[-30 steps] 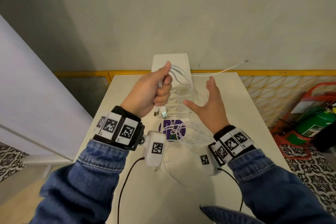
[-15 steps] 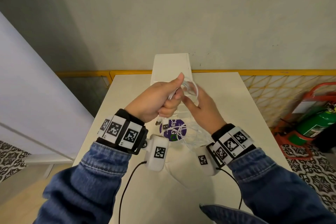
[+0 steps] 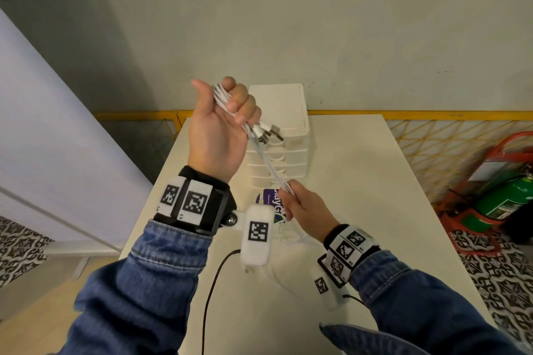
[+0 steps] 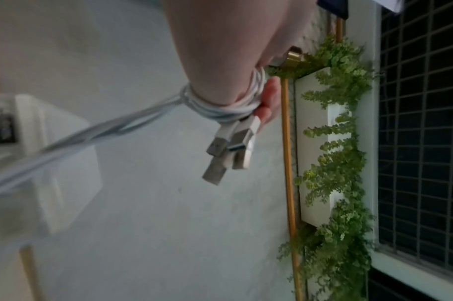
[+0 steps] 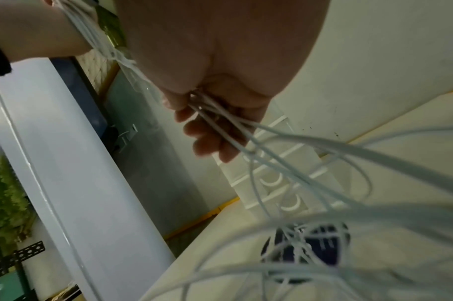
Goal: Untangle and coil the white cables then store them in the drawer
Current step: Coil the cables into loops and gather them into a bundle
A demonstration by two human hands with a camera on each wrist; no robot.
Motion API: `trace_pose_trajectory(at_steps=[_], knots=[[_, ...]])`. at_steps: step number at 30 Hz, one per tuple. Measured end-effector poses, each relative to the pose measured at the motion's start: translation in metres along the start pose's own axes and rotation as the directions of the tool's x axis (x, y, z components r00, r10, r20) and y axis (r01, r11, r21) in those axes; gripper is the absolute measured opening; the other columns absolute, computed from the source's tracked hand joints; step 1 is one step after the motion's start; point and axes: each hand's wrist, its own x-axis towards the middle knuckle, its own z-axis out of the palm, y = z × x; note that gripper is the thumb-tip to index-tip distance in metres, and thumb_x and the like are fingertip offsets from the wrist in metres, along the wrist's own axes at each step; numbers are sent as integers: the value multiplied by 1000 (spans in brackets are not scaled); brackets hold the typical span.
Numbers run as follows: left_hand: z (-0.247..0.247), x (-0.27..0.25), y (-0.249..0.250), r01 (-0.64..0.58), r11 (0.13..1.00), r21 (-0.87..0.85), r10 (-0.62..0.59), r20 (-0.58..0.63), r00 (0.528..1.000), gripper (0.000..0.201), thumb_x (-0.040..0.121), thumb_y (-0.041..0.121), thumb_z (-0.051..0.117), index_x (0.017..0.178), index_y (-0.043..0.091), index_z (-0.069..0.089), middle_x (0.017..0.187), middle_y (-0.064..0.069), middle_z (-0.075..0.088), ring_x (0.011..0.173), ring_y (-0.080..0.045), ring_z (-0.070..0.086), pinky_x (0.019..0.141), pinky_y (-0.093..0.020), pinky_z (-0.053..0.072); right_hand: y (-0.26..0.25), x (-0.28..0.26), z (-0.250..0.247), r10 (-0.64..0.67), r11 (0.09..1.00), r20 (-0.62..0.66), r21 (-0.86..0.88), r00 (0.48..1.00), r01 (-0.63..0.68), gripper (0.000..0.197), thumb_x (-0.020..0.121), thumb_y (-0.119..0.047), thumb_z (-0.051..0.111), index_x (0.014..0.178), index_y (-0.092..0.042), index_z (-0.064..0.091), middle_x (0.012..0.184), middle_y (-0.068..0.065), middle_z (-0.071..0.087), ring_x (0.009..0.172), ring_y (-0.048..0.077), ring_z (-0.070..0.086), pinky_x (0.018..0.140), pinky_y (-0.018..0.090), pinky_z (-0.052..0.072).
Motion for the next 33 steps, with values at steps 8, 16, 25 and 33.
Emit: trace_pose_trajectory(at_steps=[8, 16, 25, 33], knots=[[-33, 13, -4, -108, 879, 465, 290, -340, 895, 39, 102, 33, 21, 76, 15, 45, 50, 4, 45, 45, -13, 39, 50, -28, 34, -8, -8, 6, -100, 995, 123, -8, 987, 101, 27, 84, -48, 54, 84, -21, 56, 70, 2, 61, 69, 18, 59, 69, 36, 49], [-72, -25, -29, 249, 44, 968, -226, -233, 946, 46, 102, 38, 29, 71, 14, 52, 54, -3, 49, 42, -12, 42, 47, -26, 36, -28, -2, -12, -300, 953, -132, 11, 945, 304, 19, 84, -44, 54, 86, -26, 59, 54, -9, 53, 51, 1, 48, 53, 13, 36], [-52, -41, -45, 507, 258, 822, -679, -219, 701, 50, 86, 52, 55, 62, 11, 40, 45, 1, 27, 34, -10, 22, 37, -16, 24, -24, 11, -29, -261, 938, -151, 191, 953, 288, 41, 90, -26, 47, 131, -25, 45, 90, -2, 54, 84, 9, 54, 81, 16, 43], [-48, -42, -45, 531, 363, 765, -651, -199, 733, 45, 88, 48, 47, 64, 10, 44, 40, 4, 29, 28, -7, 22, 34, -14, 23, -30, 13, -33, -180, 911, -42, 370, 983, 183, 18, 91, -15, 50, 103, -19, 63, 83, -16, 68, 77, 3, 62, 74, 20, 48]])
